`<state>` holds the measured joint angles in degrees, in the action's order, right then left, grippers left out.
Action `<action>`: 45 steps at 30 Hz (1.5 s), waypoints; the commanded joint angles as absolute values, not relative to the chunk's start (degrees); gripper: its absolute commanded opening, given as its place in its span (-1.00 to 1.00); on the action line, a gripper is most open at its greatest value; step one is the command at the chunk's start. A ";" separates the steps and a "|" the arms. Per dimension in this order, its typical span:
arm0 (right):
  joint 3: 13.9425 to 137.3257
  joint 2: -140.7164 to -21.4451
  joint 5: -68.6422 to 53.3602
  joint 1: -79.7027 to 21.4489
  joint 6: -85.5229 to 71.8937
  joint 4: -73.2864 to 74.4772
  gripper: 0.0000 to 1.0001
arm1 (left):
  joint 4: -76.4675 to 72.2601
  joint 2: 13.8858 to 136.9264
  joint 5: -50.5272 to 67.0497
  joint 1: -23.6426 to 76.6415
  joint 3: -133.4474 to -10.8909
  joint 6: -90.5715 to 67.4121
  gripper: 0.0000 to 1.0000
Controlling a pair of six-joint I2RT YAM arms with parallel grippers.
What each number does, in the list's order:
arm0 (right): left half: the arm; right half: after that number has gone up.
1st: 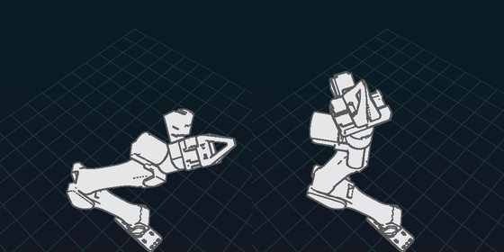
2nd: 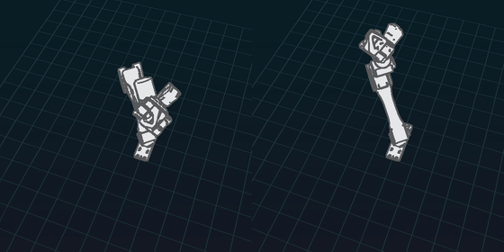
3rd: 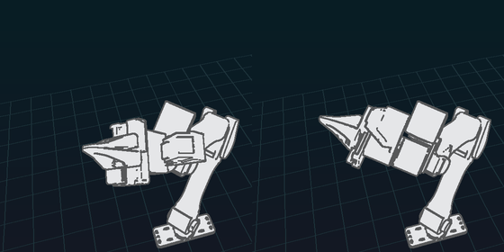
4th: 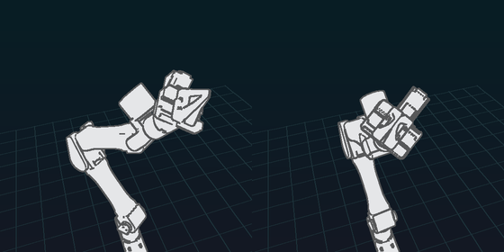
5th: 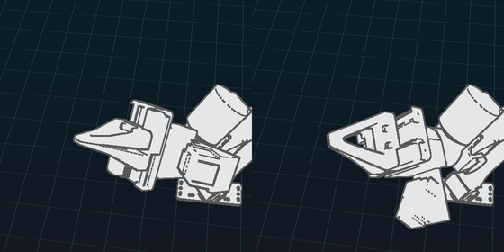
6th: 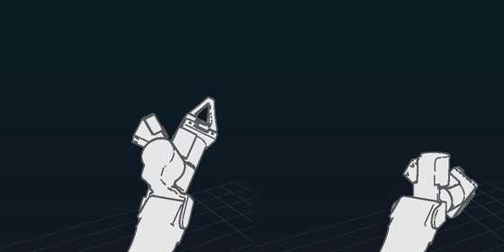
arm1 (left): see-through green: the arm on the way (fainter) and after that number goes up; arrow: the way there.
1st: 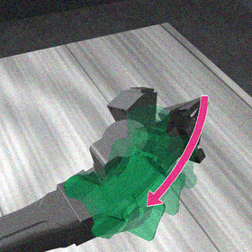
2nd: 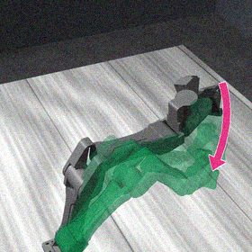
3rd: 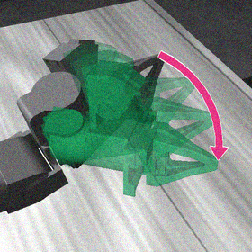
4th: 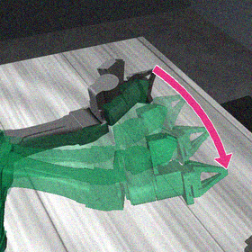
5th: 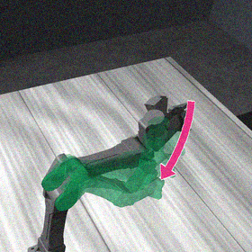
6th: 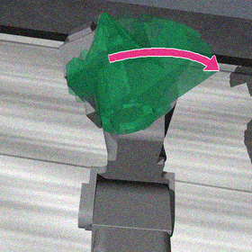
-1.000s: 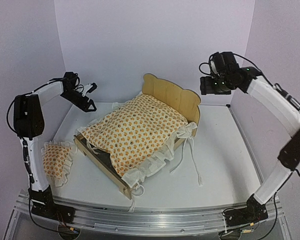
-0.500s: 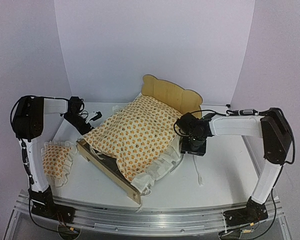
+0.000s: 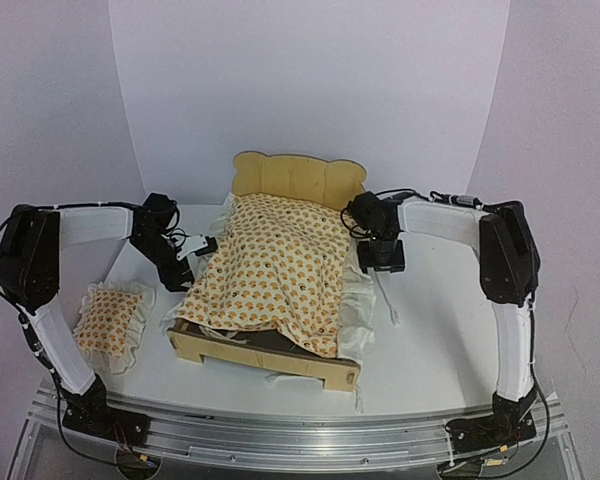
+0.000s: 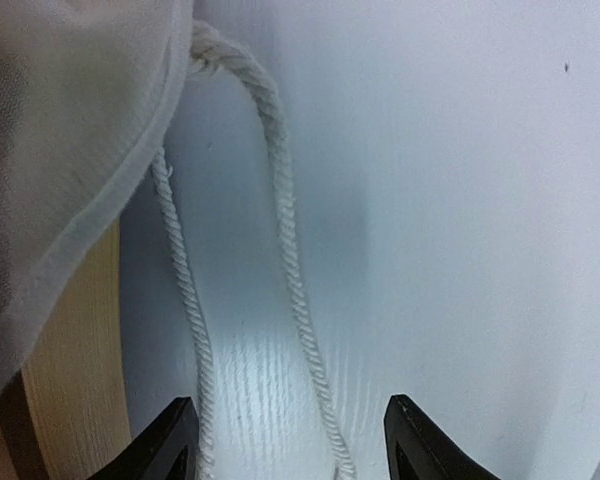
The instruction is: Set up the pet bed
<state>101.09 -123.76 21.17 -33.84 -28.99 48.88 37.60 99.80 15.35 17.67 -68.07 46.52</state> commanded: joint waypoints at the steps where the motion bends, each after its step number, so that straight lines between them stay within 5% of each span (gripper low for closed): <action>1: 113.19 -129.24 4.05 -39.49 -23.86 27.67 0.31 | 35.62 102.81 37.38 37.72 -67.60 41.40 0.44; 6: 119.98 -131.77 -3.31 -37.11 -18.96 28.29 0.31 | 33.47 106.74 38.10 47.48 -73.65 38.34 0.45; 9: 117.97 -128.89 2.52 -35.74 -17.60 31.03 0.31 | 36.15 108.59 39.07 50.95 -78.14 37.00 0.45; 15: 107.15 -113.57 19.18 -32.16 -17.20 34.51 0.33 | 47.46 103.03 33.90 44.84 -85.28 39.90 0.50; 21: 106.61 -102.44 29.84 -32.08 -21.15 46.14 0.40 | 66.30 103.35 33.13 43.18 -107.73 46.39 0.70; 25: 98.28 -94.81 34.42 -30.95 -29.67 52.44 0.54 | 59.98 106.98 30.66 36.89 -124.12 32.85 0.99; 29: 86.96 -89.24 32.14 -27.23 -38.28 56.30 0.65 | 50.18 111.70 17.60 32.54 -135.39 24.41 0.99; 34: 75.83 -85.87 28.01 -24.24 -44.50 56.42 0.66 | 40.34 116.18 6.37 32.46 -130.58 26.58 0.99; 45: 65.78 -85.84 24.24 -21.13 -48.08 52.71 0.42 | 37.05 124.47 6.20 32.52 -129.13 25.77 0.93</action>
